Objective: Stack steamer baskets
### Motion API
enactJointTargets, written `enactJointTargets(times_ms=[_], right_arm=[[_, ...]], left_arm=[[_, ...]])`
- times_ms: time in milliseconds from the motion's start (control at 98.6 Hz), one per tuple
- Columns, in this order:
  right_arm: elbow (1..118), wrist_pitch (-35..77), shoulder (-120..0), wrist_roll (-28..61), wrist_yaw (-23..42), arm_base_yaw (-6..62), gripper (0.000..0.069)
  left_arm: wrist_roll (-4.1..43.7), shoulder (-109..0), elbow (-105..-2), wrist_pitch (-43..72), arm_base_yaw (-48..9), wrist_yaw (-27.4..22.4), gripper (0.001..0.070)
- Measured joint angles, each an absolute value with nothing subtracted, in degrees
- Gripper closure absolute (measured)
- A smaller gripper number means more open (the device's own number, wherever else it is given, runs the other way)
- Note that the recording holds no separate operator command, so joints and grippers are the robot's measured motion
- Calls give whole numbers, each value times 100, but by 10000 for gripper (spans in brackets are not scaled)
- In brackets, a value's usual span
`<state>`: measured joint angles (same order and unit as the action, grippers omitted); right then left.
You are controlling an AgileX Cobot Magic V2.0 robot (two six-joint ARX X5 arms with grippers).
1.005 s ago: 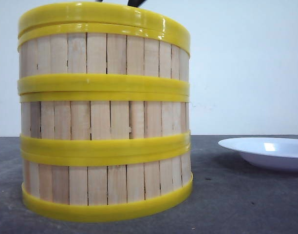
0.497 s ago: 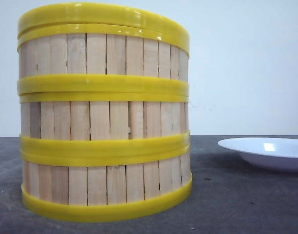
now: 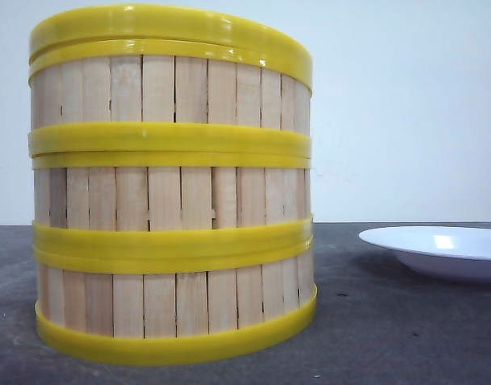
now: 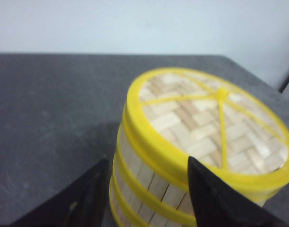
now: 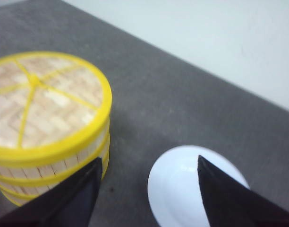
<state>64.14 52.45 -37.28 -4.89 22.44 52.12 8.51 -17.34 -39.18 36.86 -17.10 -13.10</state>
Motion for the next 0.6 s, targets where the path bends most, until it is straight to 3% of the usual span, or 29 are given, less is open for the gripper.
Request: enactJointTargets(times_ms=[172,416,467,538,599], right_arm=[[5334,5070,-3109,-915,2265,5212,298],[5221,4943,-3116,-1186,2272,5212,307],[5221,4897,-3114,-1208,2274,5212,370],[5221,4860,-3114,-1216,2274,5212,542],[5221,4860,-3114,-1216,2272,5212,628]], left_arm=[[858,-1750,-3785,3715,-1710,-1450,404],[858,-1750,-3785,3710,-1710,-1455,410],[856,-1750,-3785,3710,-1710,-1455,465],[862,-1750,-3785,3710,-1710,-1455,608],[860,-1750,-3785,3710,-1710,-1455,659]])
